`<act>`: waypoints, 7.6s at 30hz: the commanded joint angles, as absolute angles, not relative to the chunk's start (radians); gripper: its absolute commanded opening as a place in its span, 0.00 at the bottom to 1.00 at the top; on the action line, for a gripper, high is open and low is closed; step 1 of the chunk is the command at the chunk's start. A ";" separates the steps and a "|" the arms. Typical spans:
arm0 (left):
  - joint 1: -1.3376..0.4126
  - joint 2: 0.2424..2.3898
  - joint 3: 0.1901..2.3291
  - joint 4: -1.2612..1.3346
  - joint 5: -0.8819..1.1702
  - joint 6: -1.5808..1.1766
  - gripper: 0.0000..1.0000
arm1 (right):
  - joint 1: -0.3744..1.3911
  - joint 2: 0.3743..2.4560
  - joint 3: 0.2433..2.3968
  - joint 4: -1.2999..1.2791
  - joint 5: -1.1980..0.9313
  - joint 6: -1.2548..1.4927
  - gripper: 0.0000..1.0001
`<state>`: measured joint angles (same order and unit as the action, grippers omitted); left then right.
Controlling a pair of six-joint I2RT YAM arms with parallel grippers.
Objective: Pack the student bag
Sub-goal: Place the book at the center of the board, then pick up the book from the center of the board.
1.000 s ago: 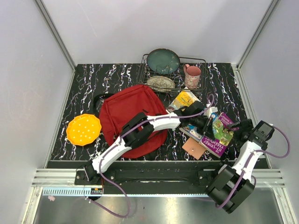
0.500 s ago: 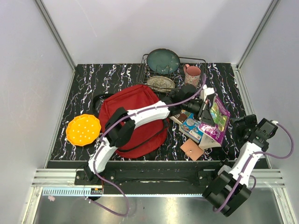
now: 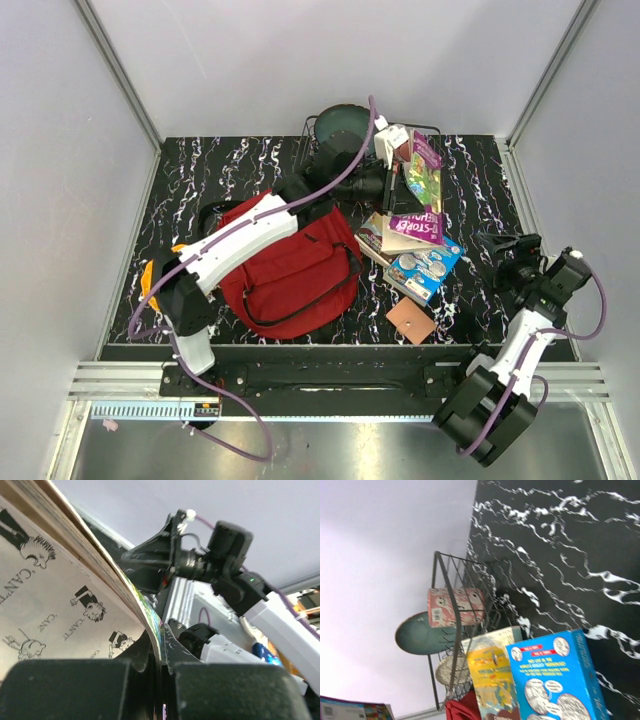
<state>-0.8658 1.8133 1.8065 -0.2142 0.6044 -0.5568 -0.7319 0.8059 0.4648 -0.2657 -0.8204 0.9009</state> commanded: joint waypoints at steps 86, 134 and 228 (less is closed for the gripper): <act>-0.861 1.979 1.169 0.109 0.620 -0.736 0.27 | -0.097 1.078 0.271 0.097 -0.733 0.917 0.54; -0.677 1.230 0.951 0.142 0.428 -0.745 0.99 | 0.027 0.865 0.587 0.402 -1.114 1.141 0.00; -0.474 0.877 0.735 -0.153 0.279 -0.577 0.99 | 0.799 0.737 0.577 -0.095 0.422 1.140 0.00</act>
